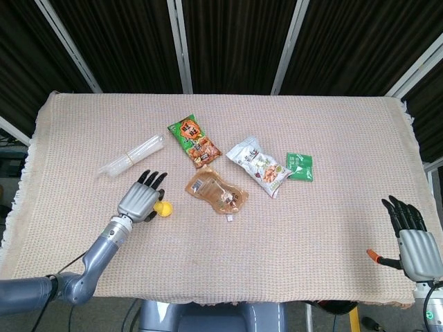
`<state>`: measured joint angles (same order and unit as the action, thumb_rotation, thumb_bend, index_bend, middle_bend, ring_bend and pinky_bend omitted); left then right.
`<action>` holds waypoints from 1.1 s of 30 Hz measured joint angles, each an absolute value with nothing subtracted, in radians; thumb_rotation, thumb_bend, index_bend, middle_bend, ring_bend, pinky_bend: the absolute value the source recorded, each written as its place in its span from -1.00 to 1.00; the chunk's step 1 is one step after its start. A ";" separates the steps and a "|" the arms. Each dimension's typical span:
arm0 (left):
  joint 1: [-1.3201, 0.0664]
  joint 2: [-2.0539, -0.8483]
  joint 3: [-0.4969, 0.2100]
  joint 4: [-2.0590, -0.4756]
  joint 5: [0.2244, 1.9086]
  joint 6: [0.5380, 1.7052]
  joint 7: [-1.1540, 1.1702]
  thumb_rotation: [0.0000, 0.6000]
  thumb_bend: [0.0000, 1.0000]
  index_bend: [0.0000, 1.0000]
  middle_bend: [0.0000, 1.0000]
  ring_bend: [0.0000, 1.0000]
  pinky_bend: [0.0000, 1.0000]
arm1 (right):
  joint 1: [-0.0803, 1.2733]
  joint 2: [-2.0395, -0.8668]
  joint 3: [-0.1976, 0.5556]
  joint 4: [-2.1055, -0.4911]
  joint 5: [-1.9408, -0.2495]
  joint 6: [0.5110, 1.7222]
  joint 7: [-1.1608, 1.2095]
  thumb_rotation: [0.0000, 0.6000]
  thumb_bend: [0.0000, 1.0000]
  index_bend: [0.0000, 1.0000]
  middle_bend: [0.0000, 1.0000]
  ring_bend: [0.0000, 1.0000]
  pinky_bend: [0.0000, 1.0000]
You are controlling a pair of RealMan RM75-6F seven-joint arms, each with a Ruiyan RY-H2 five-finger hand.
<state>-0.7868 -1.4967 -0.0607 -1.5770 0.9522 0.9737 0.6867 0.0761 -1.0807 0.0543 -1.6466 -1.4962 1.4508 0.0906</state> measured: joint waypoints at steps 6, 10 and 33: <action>-0.797 -1.526 -0.060 -1.557 0.925 0.973 0.712 1.00 -0.32 -0.06 -1.00 -1.00 -1.00 | 0.076 -1.080 0.054 -1.646 -1.498 1.451 0.093 1.00 -0.98 -0.94 -1.00 -1.00 -1.00; -0.806 -1.545 -0.060 -1.546 0.916 0.970 0.724 1.00 -0.32 -0.06 -1.00 -1.00 -1.00 | 0.076 -1.081 0.054 -1.646 -1.499 1.452 0.093 1.00 -0.98 -0.94 -1.00 -1.00 -1.00; -0.825 -1.562 -0.058 -1.549 0.880 0.992 0.773 1.00 -0.36 -0.45 -1.00 -1.00 -1.00 | 0.074 -1.079 0.054 -1.649 -1.499 1.454 0.098 1.00 -0.98 -0.94 -1.00 -1.00 -1.00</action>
